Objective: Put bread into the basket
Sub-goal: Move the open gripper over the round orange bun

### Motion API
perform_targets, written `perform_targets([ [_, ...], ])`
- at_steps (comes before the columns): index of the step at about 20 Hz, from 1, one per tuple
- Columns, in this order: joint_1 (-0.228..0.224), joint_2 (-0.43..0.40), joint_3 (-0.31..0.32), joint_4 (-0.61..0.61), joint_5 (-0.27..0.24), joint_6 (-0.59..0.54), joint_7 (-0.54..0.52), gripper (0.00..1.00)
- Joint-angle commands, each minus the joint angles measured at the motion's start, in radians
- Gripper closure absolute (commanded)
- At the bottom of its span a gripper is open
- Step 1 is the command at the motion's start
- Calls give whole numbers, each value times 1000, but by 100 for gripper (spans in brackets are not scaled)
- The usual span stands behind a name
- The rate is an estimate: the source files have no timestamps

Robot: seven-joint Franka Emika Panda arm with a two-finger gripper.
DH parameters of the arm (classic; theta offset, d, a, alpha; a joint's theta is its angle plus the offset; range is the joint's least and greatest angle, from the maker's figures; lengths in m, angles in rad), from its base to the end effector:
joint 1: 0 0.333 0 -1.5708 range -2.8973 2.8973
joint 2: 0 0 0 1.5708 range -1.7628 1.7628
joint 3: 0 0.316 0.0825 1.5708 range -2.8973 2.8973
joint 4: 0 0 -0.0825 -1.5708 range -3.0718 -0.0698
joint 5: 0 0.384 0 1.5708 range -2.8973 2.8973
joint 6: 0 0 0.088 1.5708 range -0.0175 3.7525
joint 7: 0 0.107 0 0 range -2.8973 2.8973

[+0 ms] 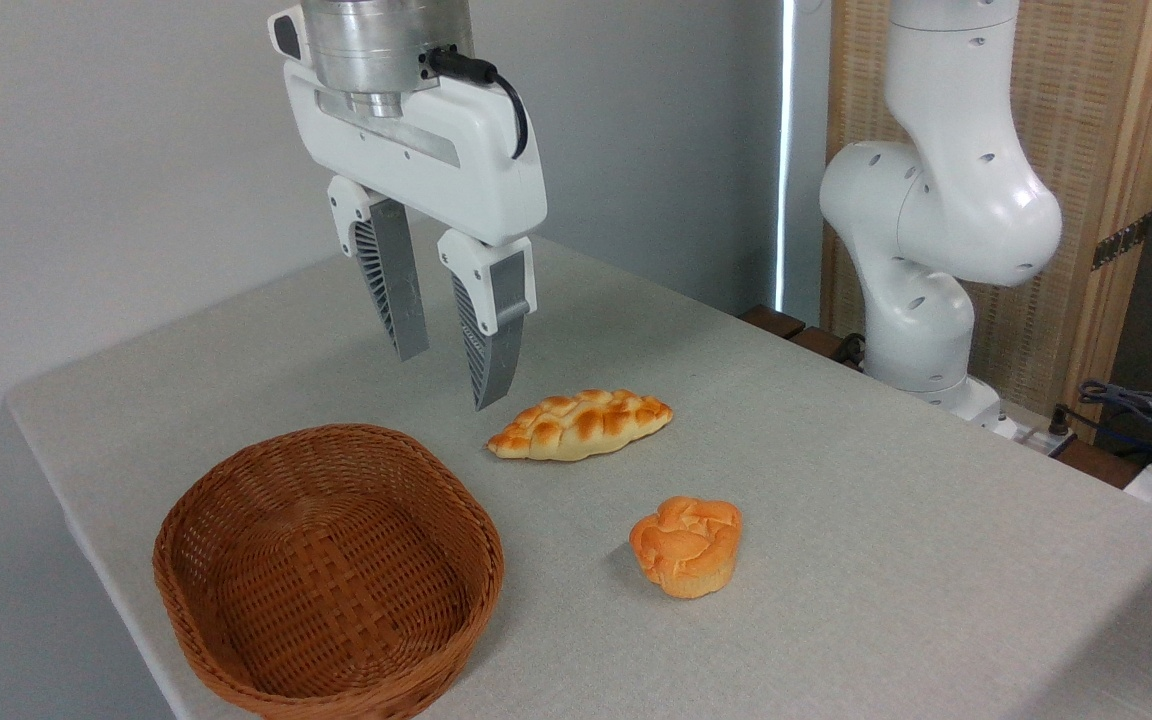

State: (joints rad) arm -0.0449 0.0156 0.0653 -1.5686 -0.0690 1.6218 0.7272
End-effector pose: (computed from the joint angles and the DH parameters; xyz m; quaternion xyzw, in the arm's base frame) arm 0.5645 0.0042 0.6217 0.9379 -0.3448 0.0299 0.0248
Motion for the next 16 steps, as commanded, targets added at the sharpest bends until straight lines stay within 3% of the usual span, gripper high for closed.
perform_targets([
  [1,-1,-17,7,-1,-11,-67,12,0],
  [11,-3,-40,8,-33,-11,-69,23,0],
  [16,-1,-173,10,-218,-3,-53,121,0],
])
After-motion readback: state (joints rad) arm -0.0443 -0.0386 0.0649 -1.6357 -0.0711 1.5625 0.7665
